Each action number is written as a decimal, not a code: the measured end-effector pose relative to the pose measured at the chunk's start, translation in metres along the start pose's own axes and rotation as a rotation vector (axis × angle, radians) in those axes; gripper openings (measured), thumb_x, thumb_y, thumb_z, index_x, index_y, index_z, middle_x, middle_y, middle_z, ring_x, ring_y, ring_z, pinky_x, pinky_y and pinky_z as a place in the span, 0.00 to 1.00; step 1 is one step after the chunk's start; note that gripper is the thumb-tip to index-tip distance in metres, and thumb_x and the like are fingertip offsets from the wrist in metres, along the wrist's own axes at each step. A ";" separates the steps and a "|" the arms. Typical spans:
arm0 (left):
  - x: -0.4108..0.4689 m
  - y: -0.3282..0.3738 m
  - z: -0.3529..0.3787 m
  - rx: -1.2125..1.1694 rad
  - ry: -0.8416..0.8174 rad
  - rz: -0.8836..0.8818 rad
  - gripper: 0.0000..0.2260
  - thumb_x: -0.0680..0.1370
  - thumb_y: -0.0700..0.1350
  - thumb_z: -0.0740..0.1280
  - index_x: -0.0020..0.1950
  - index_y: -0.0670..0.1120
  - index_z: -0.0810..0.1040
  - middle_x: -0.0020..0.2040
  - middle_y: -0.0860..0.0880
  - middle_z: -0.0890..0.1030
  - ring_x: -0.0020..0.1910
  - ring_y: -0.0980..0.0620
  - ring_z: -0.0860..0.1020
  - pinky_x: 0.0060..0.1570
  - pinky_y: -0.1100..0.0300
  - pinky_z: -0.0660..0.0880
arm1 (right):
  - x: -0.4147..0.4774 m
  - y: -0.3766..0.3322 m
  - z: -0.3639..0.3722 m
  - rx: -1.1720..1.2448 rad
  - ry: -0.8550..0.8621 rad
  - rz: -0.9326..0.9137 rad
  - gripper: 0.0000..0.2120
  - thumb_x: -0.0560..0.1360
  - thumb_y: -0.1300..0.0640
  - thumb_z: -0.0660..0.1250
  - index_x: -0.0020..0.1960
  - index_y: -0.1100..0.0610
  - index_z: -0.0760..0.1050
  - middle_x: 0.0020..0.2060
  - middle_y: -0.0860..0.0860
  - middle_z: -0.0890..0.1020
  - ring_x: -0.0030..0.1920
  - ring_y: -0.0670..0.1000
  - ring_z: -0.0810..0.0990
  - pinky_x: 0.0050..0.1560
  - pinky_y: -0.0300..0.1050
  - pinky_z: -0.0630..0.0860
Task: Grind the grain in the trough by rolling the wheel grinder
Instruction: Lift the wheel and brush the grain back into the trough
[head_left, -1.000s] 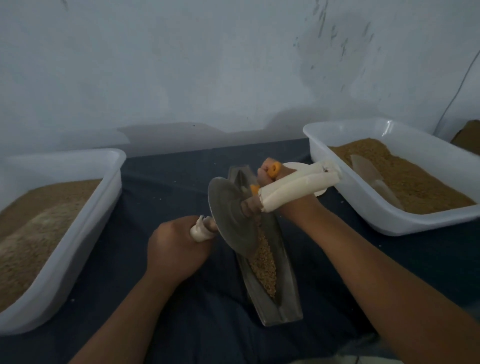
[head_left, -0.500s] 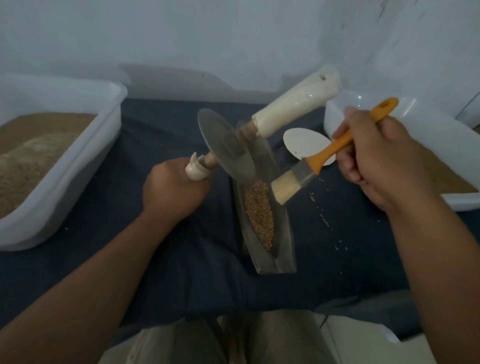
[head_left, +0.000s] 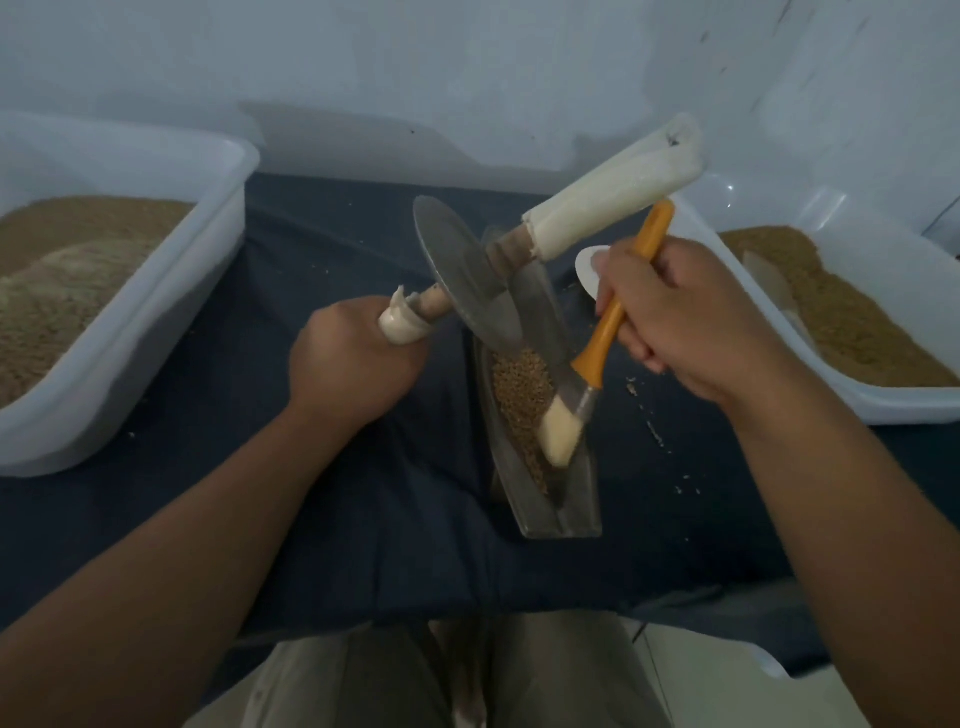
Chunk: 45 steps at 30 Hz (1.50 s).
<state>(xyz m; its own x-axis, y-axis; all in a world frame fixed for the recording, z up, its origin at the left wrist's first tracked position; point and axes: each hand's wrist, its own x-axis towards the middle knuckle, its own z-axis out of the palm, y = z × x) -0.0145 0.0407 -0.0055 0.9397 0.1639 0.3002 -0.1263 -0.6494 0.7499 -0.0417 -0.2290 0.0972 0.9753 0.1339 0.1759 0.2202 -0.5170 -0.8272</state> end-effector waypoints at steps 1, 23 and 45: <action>0.001 -0.001 0.001 0.009 0.001 0.000 0.05 0.69 0.62 0.63 0.38 0.64 0.76 0.36 0.66 0.79 0.31 0.57 0.77 0.32 0.58 0.68 | -0.002 0.002 0.003 -0.039 -0.059 0.011 0.19 0.82 0.43 0.62 0.37 0.50 0.78 0.22 0.51 0.74 0.21 0.50 0.71 0.23 0.39 0.70; 0.002 -0.002 0.002 0.036 0.018 0.022 0.08 0.69 0.64 0.61 0.38 0.63 0.75 0.37 0.67 0.79 0.30 0.58 0.76 0.31 0.59 0.65 | -0.007 0.009 0.011 -0.104 0.052 -0.118 0.19 0.85 0.46 0.60 0.38 0.52 0.77 0.23 0.51 0.76 0.21 0.48 0.73 0.25 0.35 0.71; 0.004 -0.006 0.005 0.121 0.010 0.005 0.10 0.72 0.59 0.65 0.36 0.56 0.76 0.31 0.55 0.78 0.32 0.55 0.76 0.32 0.58 0.68 | -0.060 0.031 -0.006 0.047 0.302 -0.156 0.16 0.87 0.52 0.60 0.42 0.52 0.78 0.27 0.54 0.79 0.24 0.50 0.76 0.27 0.35 0.72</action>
<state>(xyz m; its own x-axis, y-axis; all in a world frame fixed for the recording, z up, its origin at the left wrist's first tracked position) -0.0082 0.0418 -0.0112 0.9360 0.1672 0.3099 -0.0910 -0.7354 0.6715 -0.0934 -0.2585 0.0642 0.8932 -0.0517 0.4468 0.3731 -0.4693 -0.8003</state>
